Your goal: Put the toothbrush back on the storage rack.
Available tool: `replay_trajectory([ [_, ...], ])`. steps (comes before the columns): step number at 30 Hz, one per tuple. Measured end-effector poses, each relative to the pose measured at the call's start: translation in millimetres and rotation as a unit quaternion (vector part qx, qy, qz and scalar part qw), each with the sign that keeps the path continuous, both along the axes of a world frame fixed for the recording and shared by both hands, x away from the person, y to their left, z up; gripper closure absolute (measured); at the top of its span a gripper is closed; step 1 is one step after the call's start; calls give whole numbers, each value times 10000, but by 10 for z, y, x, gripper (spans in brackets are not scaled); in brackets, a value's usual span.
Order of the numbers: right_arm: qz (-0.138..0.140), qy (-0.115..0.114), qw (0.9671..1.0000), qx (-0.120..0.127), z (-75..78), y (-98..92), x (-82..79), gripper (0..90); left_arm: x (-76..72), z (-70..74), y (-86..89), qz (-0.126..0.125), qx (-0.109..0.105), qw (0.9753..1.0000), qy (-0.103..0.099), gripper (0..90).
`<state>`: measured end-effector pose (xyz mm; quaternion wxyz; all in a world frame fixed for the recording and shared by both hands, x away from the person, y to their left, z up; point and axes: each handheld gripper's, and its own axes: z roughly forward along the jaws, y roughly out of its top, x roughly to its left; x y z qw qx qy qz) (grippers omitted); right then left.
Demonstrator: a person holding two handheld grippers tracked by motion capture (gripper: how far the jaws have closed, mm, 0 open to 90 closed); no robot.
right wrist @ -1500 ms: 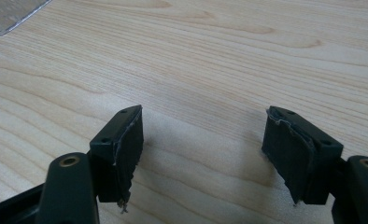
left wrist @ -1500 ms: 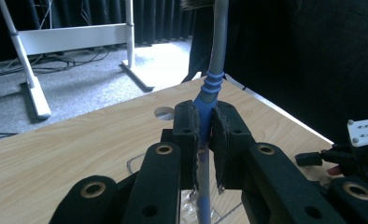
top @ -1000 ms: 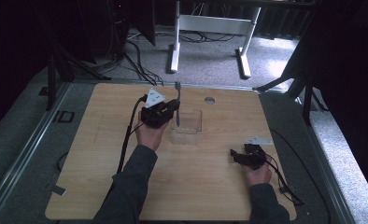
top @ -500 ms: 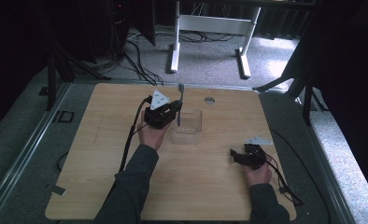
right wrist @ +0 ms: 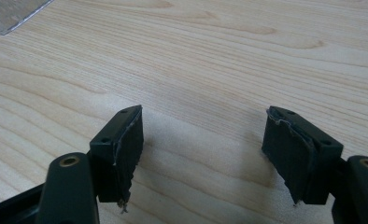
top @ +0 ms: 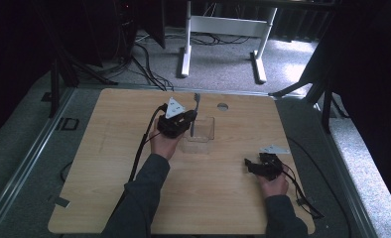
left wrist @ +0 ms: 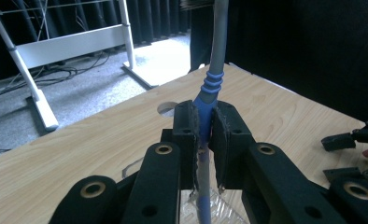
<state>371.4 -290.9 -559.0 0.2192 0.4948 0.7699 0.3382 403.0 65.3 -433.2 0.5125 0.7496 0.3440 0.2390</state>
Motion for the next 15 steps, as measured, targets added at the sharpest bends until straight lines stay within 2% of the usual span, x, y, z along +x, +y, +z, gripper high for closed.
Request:
replay_trajectory([
  [15,4,0,10000,1,0,1,0,286,57,-126,-62,-117,360,9992,151,805],
])
